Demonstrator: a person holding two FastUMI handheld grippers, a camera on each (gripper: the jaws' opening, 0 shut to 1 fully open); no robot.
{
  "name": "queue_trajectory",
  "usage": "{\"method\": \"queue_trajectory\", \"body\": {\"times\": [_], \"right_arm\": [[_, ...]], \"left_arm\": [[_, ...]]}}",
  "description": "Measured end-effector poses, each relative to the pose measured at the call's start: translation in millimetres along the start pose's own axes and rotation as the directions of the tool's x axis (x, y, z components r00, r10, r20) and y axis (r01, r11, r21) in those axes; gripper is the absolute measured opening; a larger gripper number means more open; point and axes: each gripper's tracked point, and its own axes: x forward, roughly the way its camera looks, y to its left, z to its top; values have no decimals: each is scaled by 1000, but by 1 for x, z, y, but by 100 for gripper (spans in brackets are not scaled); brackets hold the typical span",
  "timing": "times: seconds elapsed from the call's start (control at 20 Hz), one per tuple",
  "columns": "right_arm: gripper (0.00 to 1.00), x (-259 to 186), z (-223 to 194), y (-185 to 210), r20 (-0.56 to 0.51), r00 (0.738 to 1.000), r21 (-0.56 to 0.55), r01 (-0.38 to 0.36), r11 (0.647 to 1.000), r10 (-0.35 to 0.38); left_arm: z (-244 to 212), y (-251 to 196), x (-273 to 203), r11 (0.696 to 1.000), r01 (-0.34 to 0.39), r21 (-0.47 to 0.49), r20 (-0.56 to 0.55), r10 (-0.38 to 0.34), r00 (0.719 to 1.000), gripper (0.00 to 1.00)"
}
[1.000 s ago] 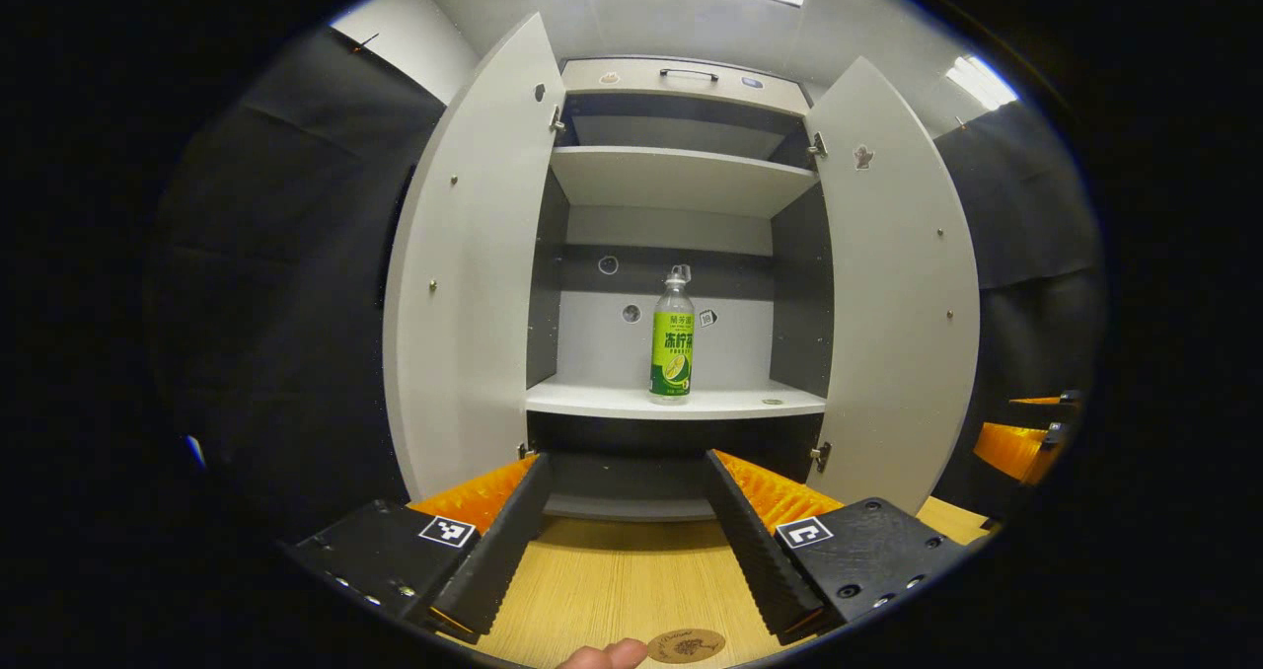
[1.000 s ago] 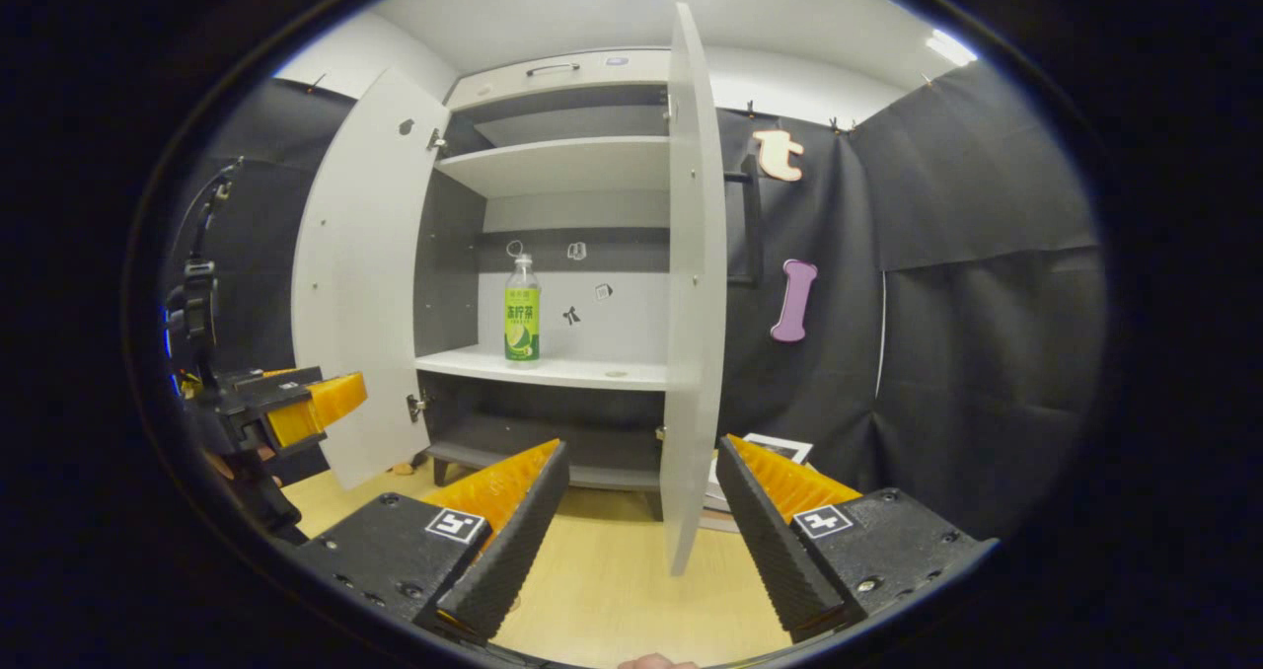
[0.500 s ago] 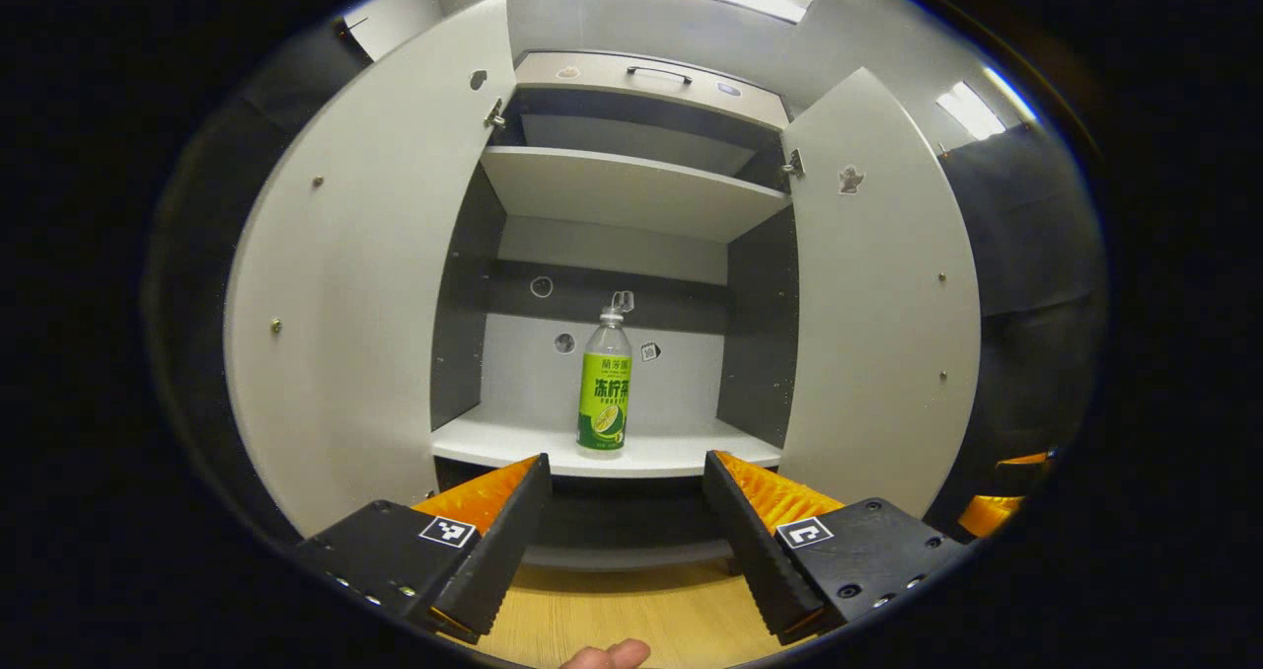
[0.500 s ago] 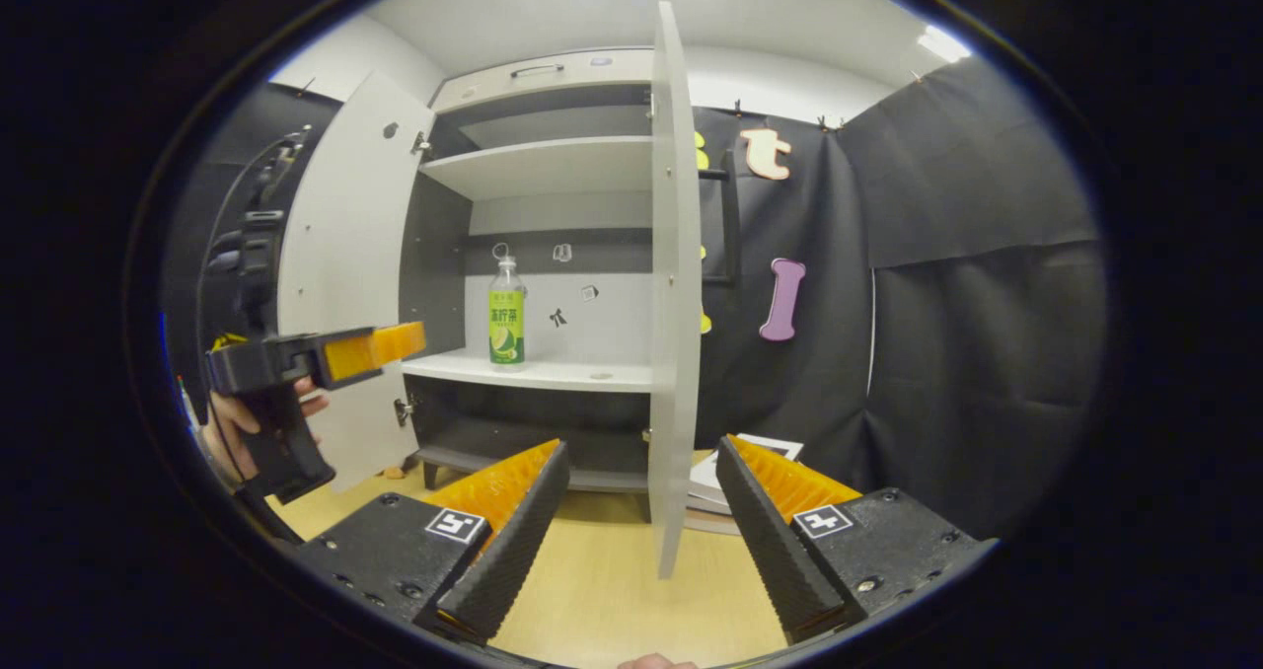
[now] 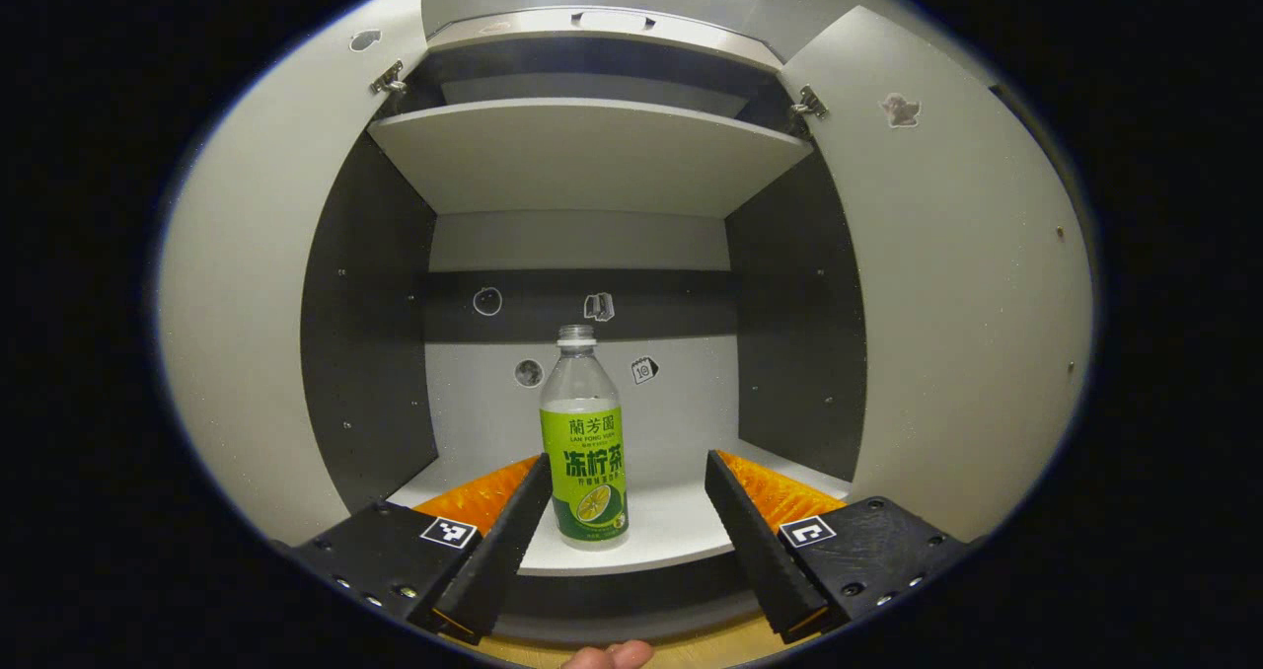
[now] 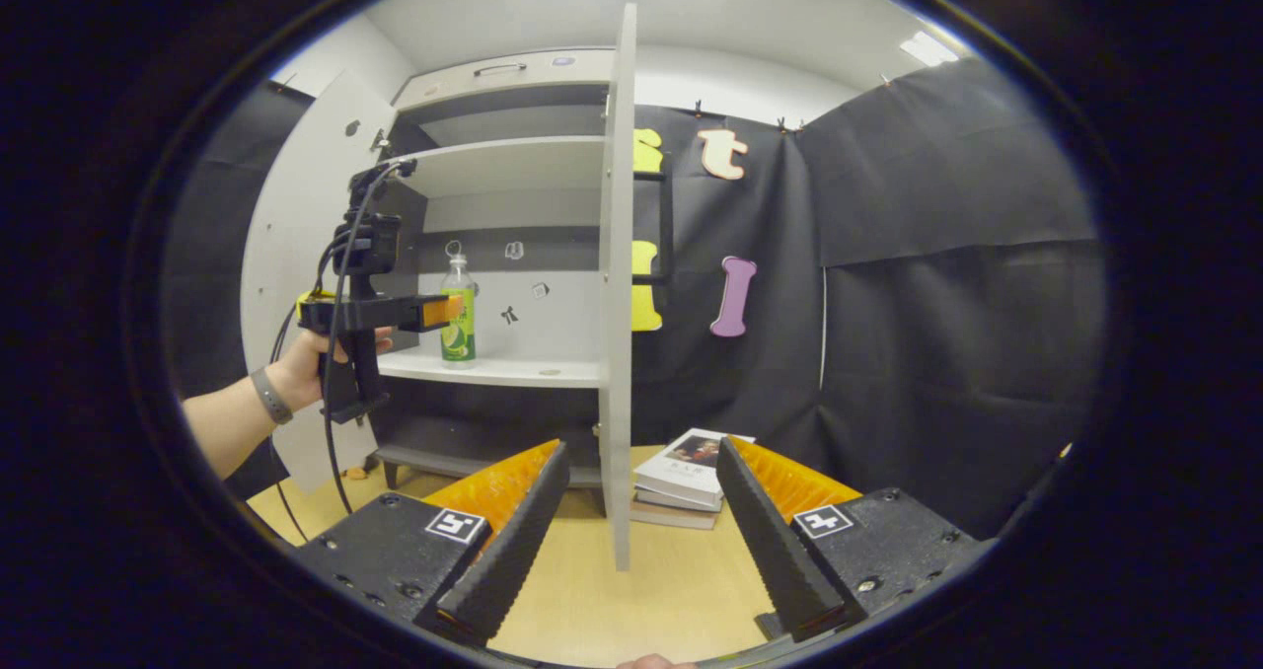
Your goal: Grasp the bottle in the cabinet with the left hand and place it on the coaster, then close the right door with the right hand and the left door with the left hand.
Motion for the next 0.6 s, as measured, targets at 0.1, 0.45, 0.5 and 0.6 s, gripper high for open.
{"method": "queue_trajectory", "body": {"times": [0.1, 0.45, 0.5, 0.6], "right_arm": [[99, -2, 2, -7, 3, 999, 1, 34, 999, -34], [94, -4, -5, -27, -20, 993, 7, 117, 993, -117], [94, -4, -7, -27, -24, 993, 11, 120, 993, -120], [99, -3, -7, -28, -26, 992, 18, 123, 992, -123]], "left_arm": [[-5, 8, 22, 999, -30, -19, 1, 30, 1000, 96], [-14, 26, 72, 996, -78, -34, -22, 77, 997, 95], [-16, 26, 76, 996, -78, -31, -27, 77, 997, 96], [-17, 30, 85, 996, -83, -22, -38, 82, 996, 95]]}}
